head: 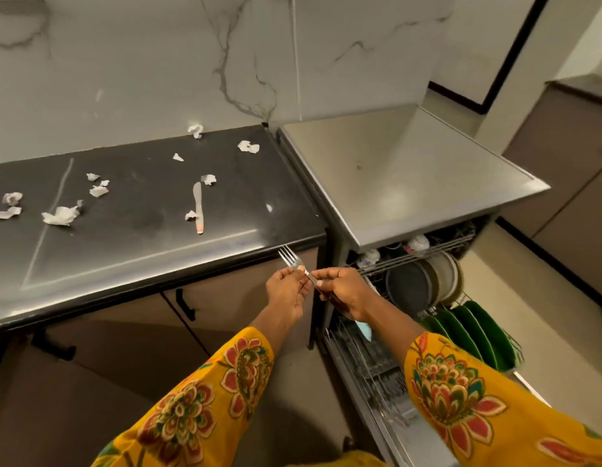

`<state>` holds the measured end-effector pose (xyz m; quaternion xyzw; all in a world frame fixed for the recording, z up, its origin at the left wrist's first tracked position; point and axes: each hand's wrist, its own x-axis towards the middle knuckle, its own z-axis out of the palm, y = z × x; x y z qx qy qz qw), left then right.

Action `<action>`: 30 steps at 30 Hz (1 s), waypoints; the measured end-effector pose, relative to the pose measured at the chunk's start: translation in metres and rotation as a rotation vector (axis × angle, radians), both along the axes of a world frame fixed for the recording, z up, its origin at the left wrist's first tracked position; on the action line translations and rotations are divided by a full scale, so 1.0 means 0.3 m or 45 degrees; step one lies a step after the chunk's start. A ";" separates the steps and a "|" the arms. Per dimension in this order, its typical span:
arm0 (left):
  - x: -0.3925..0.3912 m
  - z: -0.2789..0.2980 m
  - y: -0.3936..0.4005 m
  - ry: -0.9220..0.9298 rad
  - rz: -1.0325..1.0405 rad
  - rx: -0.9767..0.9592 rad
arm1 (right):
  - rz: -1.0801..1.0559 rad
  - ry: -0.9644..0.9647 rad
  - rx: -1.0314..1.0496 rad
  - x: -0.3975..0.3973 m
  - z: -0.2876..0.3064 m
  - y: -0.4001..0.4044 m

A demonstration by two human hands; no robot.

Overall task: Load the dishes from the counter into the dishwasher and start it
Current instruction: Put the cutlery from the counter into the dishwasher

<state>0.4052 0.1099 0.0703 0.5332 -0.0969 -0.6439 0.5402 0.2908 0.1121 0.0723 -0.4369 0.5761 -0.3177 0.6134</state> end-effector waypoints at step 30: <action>-0.708 -0.535 0.097 -0.463 -0.442 0.668 | -0.296 0.196 0.707 -0.989 -0.549 0.143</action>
